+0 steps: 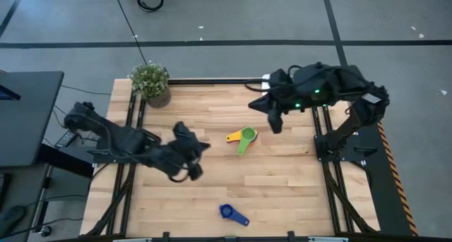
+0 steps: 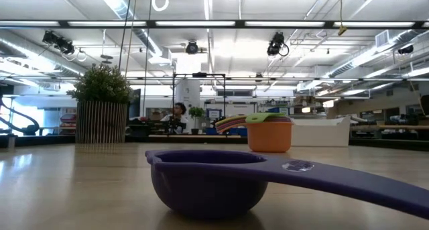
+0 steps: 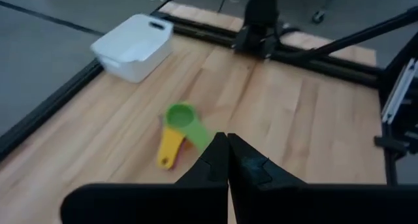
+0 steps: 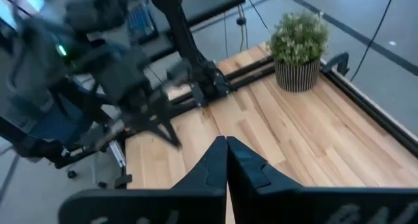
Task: Nest measuring cups in basket
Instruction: Stack the green measuring cup on top of the yellow measuring cup
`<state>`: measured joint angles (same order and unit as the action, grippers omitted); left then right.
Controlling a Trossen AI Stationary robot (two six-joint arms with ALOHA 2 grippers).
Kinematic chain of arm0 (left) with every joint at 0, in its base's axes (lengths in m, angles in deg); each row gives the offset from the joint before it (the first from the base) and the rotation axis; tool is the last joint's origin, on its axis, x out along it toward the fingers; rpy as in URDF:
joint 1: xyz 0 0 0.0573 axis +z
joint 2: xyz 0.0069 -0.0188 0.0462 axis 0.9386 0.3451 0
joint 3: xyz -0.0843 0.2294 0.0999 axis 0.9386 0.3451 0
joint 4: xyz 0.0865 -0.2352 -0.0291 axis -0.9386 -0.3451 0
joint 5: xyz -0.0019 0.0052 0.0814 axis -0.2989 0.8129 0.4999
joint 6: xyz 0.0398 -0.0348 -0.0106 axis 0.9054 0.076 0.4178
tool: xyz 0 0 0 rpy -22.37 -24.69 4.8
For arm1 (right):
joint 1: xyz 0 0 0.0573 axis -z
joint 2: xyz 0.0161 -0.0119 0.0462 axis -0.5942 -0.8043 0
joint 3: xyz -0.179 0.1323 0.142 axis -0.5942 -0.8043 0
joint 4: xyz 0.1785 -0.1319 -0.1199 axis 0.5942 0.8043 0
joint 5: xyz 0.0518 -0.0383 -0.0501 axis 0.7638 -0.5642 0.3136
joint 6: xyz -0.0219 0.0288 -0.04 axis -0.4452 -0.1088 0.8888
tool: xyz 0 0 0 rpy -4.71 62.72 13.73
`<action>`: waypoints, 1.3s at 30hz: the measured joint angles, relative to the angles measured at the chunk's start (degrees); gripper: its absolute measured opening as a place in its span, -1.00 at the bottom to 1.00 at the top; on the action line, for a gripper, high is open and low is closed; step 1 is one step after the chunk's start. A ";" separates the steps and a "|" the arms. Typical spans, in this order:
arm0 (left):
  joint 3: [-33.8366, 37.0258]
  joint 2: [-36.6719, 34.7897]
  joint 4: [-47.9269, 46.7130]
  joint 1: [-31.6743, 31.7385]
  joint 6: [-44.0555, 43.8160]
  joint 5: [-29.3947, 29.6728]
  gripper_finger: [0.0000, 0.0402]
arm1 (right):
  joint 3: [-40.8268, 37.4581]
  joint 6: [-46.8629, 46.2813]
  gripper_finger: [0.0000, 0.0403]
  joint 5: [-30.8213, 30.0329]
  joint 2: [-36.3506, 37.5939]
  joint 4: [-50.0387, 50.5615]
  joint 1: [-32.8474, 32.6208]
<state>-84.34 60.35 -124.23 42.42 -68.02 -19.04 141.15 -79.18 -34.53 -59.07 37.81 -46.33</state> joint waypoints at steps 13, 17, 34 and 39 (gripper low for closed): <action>0.44 19.98 26.17 6.02 0.83 -4.42 -0.99 | 0.00 5.23 -0.97 0.51 3.45 -0.84 -0.69; 0.48 27.61 32.55 8.15 -0.88 -4.49 -0.99 | 0.00 6.91 -0.97 2.69 4.02 -0.91 -0.67; 0.46 42.29 42.16 11.18 -1.59 -5.62 -0.99 | 0.00 9.83 -0.96 6.26 5.48 -1.40 -0.67; 0.44 43.69 40.17 12.08 -1.55 -6.07 -0.99 | 0.00 9.67 -0.96 6.26 5.45 -2.21 -0.67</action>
<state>-83.90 104.04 -84.06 54.50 -69.56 -25.11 141.15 -69.50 -28.27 -53.62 35.60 -47.00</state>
